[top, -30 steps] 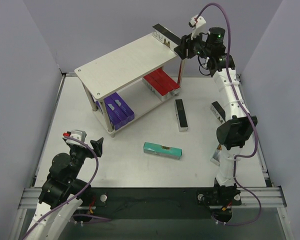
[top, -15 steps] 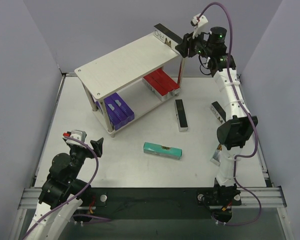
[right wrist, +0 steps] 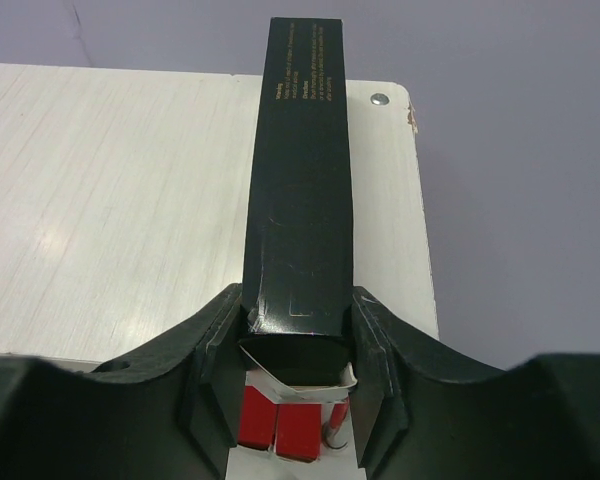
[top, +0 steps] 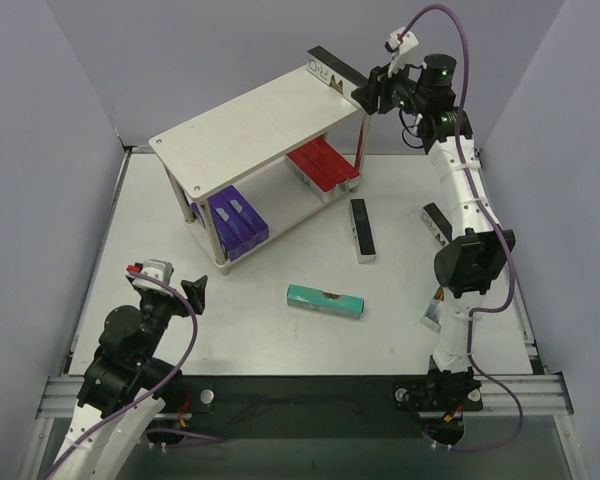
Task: Place and organize the toothpastes onto the shelf
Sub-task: Place the toothpaste on the shelf.
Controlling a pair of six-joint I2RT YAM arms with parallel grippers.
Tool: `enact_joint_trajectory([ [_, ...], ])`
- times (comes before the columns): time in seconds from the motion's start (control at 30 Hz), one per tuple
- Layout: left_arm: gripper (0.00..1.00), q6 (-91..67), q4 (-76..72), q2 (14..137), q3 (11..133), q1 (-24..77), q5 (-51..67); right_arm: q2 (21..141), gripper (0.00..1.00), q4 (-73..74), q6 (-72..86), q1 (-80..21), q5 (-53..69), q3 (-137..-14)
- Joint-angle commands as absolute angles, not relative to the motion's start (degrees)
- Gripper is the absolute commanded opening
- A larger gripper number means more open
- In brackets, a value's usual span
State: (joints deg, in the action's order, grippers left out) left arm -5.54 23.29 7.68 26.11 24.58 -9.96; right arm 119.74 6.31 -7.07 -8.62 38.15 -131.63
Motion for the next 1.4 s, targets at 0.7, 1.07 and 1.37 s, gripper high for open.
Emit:
enact_joint_trajectory([
  [0.7, 0.87, -5.8, 20.7, 8.1, 26.5, 24.1, -8.6, 117.2, 0.70, -2.1, -4.4, -8.2, 40.3, -130.9],
  [1.07, 0.87, -5.5, 20.8, 7.2, 26.7, 24.1, -8.2, 96.6, 0.84, -10.4, 0.0, -7.9, 34.2, -105.9],
  [1.37, 0.88, -5.4, 20.3, 6.2, 26.5, 24.0, -7.3, 76.1, 0.86, -10.9, 5.4, -7.9, 24.0, -75.5],
])
